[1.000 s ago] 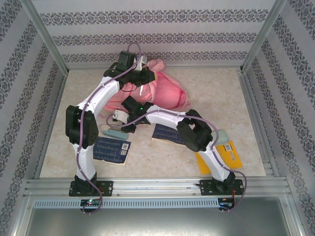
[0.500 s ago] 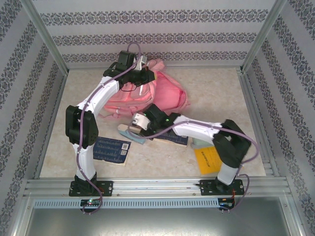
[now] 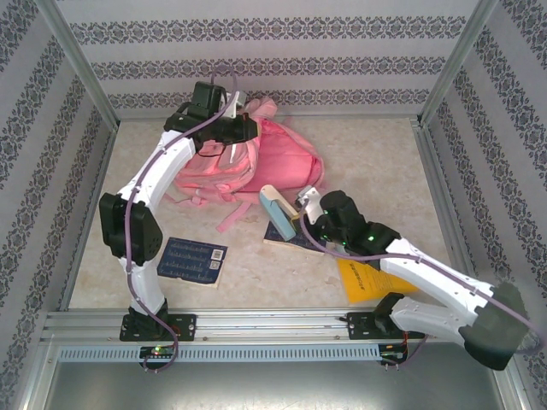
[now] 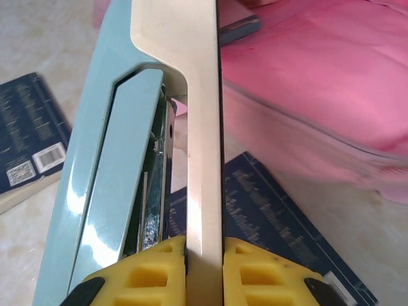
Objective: Pack the student bag
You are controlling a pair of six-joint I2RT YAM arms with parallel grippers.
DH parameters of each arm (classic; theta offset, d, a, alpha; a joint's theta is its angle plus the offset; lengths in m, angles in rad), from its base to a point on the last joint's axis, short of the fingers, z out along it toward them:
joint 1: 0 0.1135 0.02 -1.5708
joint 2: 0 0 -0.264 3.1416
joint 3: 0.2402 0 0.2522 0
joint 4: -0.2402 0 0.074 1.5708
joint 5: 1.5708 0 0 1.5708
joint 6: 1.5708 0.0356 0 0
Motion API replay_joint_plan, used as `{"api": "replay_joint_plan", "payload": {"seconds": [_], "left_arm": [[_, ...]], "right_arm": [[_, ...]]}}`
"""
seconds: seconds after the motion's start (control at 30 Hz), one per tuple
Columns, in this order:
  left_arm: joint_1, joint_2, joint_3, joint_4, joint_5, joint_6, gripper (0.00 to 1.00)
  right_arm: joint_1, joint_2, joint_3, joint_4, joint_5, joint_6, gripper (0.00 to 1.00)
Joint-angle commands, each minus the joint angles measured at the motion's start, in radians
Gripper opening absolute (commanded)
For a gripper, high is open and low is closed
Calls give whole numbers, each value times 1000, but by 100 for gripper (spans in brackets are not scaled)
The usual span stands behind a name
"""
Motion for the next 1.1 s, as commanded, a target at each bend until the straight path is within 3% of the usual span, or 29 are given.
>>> {"api": "replay_joint_plan", "payload": {"seconds": [0.0, 0.27, 0.5, 0.67, 0.87, 1.07], "left_arm": [[12, -86, 35, 12, 50, 95, 0], [6, -140, 39, -40, 128, 147, 0], [-5, -187, 13, -67, 109, 196, 0], [-4, -192, 10, -43, 140, 182, 0], [-4, -195, 1, -23, 162, 181, 0], [-5, -196, -23, 2, 174, 178, 0]], "right_arm": [[-76, 12, -16, 48, -4, 112, 0], [-133, 217, 183, 10, -18, 169, 0], [-170, 527, 549, -179, -127, 251, 0], [-171, 730, 727, -210, -101, 376, 0], [-212, 905, 873, -159, -154, 603, 0], [-197, 1053, 1032, -197, -62, 680, 0]]}}
